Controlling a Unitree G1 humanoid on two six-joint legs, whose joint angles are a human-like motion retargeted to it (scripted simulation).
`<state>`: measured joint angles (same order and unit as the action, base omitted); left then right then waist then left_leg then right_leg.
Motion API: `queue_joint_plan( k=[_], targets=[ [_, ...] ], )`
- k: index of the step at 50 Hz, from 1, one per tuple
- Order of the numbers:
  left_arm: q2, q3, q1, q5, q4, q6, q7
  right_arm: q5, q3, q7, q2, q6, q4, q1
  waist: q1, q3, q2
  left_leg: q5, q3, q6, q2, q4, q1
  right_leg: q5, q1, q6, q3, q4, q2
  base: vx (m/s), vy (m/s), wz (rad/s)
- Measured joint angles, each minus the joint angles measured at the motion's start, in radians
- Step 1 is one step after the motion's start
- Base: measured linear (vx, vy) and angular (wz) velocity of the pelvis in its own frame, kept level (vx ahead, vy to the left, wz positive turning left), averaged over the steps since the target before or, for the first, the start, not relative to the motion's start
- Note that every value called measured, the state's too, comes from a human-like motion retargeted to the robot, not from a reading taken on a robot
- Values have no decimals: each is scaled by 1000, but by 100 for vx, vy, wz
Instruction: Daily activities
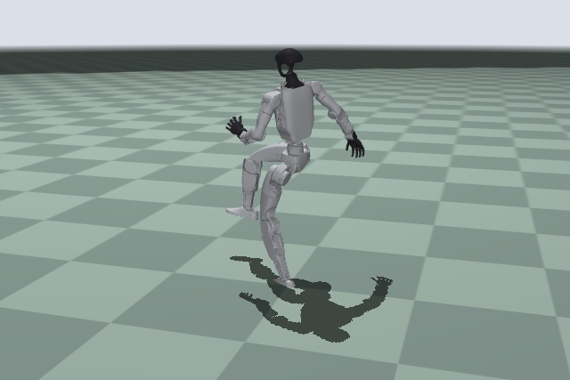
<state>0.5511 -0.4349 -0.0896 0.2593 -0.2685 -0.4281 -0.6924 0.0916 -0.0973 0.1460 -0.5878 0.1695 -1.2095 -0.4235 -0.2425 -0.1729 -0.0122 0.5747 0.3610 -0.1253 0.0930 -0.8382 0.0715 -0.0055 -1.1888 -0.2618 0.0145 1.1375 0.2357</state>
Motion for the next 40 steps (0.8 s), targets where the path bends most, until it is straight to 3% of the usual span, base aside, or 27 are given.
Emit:
queue_joint_plan(
  k=[4, 10, 17, 22, 27, 32, 40],
  targets=[
    [-38, 95, 152, -62, -32, 28, -4, -50, 1, 27, -11, 20, 118, 83, 91, 55, -103, -9, -7, 51, -103, 30, 56, -62, 195, 9, -39, 77, -39, 7, 10, 28],
    [-75, 243, 361, -160, -111, 48, 17, -126, 10, 107, -41, 64, 356, 232, 211, 96, -232, -8, -59, 118, -235, 72, 108, -248, 472, 118, -27, 177, -219, 8, 9, 10],
    [-112, 304, 478, -259, -118, 32, 58, -159, -23, 167, -8, 115, 598, 379, 322, 124, -290, -18, -149, 166, -322, 124, 142, -460, 764, 164, 48, 106, -443, 6, 3, -14],
    [-147, 301, 467, -289, -90, 22, 87, -135, -86, 182, 73, 141, 697, 436, 369, 143, -264, -32, -217, 173, -318, 172, 150, -566, 906, 150, 93, -82, -497, -2, -6, -44],
    [-173, 268, 389, -278, -76, 9, 115, -104, -158, 169, 179, 145, 690, 441, 373, 165, -200, -47, -263, 156, -274, 226, 149, -627, 989, 144, 96, -311, -458, -6, -12, -45],
    [-198, 216, 297, -258, -80, -7, 138, -77, -222, 146, 280, 122, 559, 398, 348, 171, -134, -55, -283, 134, -231, 236, 155, -634, 1032, 148, 78, -450, -406, -9, -13, -31],
    [-232, 163, 175, -262, -111, -45, 161, -68, -259, 133, 383, 71, 201, 324, 320, 160, -30, -66, -268, 86, -143, 223, 171, -555, 1101, 165, 70, -647, -301, -9, -11, -19]
  ],
)
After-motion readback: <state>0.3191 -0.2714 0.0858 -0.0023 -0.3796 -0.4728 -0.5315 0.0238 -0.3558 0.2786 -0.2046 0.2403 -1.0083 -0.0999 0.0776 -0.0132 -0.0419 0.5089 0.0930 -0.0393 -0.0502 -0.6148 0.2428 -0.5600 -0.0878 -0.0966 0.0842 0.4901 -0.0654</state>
